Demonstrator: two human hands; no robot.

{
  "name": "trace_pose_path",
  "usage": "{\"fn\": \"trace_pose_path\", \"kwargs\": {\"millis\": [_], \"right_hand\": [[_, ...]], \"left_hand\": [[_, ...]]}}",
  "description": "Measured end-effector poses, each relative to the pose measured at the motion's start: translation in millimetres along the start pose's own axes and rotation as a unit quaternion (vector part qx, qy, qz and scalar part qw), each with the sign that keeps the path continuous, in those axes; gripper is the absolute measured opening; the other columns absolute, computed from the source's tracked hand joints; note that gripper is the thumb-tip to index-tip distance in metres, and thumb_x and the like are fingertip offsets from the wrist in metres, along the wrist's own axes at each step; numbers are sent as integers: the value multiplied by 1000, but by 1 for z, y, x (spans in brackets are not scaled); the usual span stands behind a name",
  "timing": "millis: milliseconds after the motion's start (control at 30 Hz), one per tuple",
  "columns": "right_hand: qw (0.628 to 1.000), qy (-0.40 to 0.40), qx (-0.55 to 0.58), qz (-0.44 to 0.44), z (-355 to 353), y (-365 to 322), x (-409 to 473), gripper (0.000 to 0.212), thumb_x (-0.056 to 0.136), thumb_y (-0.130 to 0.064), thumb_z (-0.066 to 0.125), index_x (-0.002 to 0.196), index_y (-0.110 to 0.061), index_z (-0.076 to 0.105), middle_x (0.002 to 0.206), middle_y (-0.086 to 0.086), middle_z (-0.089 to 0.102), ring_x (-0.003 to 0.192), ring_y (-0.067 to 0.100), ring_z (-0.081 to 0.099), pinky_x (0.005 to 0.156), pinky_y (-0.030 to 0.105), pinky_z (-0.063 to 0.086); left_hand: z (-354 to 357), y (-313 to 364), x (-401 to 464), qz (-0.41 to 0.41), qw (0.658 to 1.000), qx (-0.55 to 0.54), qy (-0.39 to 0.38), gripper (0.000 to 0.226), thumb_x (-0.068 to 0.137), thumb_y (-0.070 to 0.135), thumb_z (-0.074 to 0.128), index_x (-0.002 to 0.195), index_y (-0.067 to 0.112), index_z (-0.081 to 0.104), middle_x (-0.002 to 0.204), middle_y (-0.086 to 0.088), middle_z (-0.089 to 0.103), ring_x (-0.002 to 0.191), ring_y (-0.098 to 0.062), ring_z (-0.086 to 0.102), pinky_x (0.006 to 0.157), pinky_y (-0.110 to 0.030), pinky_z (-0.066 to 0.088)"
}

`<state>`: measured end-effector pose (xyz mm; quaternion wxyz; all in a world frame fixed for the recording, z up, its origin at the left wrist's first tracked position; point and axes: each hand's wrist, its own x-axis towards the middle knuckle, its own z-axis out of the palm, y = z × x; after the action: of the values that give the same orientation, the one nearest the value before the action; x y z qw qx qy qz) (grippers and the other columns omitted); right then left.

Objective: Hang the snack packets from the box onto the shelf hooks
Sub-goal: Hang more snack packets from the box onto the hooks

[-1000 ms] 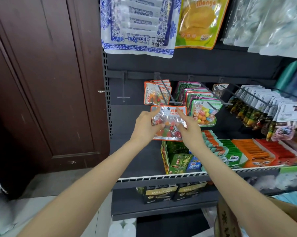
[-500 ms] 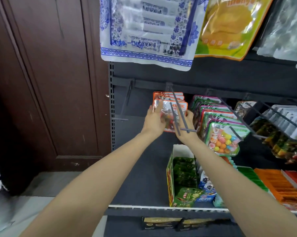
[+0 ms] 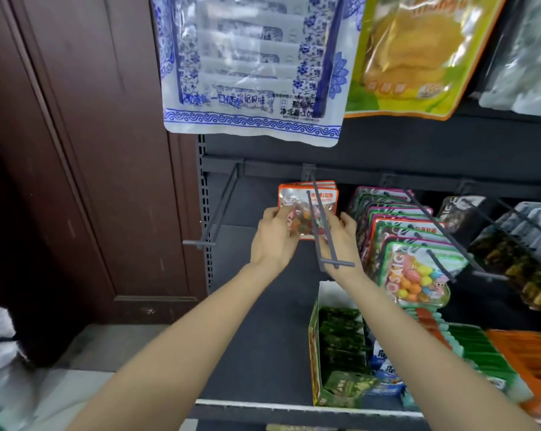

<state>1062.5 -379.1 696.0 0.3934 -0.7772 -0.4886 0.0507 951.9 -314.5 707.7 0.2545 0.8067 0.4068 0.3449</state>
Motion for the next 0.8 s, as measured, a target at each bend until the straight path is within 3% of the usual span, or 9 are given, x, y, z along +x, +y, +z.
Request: {"fn": "trace_pose_path", "kwargs": {"millis": [33, 100, 233, 333, 433, 633, 800], "right_hand": [[1000, -5, -5, 0, -6, -3, -14, 45, 94, -7, 48, 137, 2, 38, 121, 22, 45, 127, 31, 38, 95, 7, 26], [1000, 9, 11, -18, -15, -4, -39, 43, 94, -3, 46, 137, -7, 44, 129, 13, 45, 116, 18, 45, 83, 4, 24], [1000, 14, 1, -20, -39, -4, -110, 27, 94, -6, 48, 117, -12, 60, 106, 7, 62, 94, 19, 59, 72, 16, 38], [999, 13, -38, 11, -66, 17, -182, 23, 94, -11, 50, 113, -15, 62, 97, 4, 65, 86, 19, 61, 74, 27, 46], [993, -1, -89, 78, -92, 54, -253, 21, 94, -13, 50, 111, -16, 63, 86, -1, 61, 75, 16, 59, 66, 29, 48], [956, -54, -160, 239, -137, 162, -379, 19, 90, -13, 50, 98, -12, 67, 93, 11, 70, 88, 31, 65, 73, 41, 53], [929, -72, -176, 318, -170, 247, -442, 28, 88, -12, 53, 115, -10, 62, 113, 20, 61, 108, 36, 57, 86, 41, 48]], "left_hand": [[-4, 2, -11, 6, 1000, 9, 6, 40, 92, 14, 51, 132, 19, 50, 131, -7, 47, 110, -28, 54, 84, -42, 51], [-12, 7, -36, 27, 999, 24, 12, 34, 91, 13, 50, 125, 17, 55, 117, -6, 55, 104, -26, 56, 79, -41, 51], [-23, 22, -103, 41, 998, 36, -9, 23, 90, 16, 50, 109, 18, 62, 100, -1, 66, 93, -23, 61, 73, -36, 51], [-6, 41, -164, 74, 994, 35, -70, 17, 90, 20, 52, 104, 20, 62, 95, -1, 69, 89, -24, 63, 72, -41, 53], [26, 66, -224, 76, 986, -2, -146, 16, 91, 23, 53, 104, 21, 64, 89, 3, 68, 84, -21, 64, 69, -38, 54], [115, 107, -320, 99, 941, 10, -322, 20, 95, 23, 51, 111, 20, 61, 92, -2, 71, 79, -20, 66, 65, -36, 56], [194, 133, -374, 107, 908, 58, -400, 19, 95, 19, 50, 108, 14, 62, 98, -6, 66, 84, -23, 64, 70, -40, 56]]}}
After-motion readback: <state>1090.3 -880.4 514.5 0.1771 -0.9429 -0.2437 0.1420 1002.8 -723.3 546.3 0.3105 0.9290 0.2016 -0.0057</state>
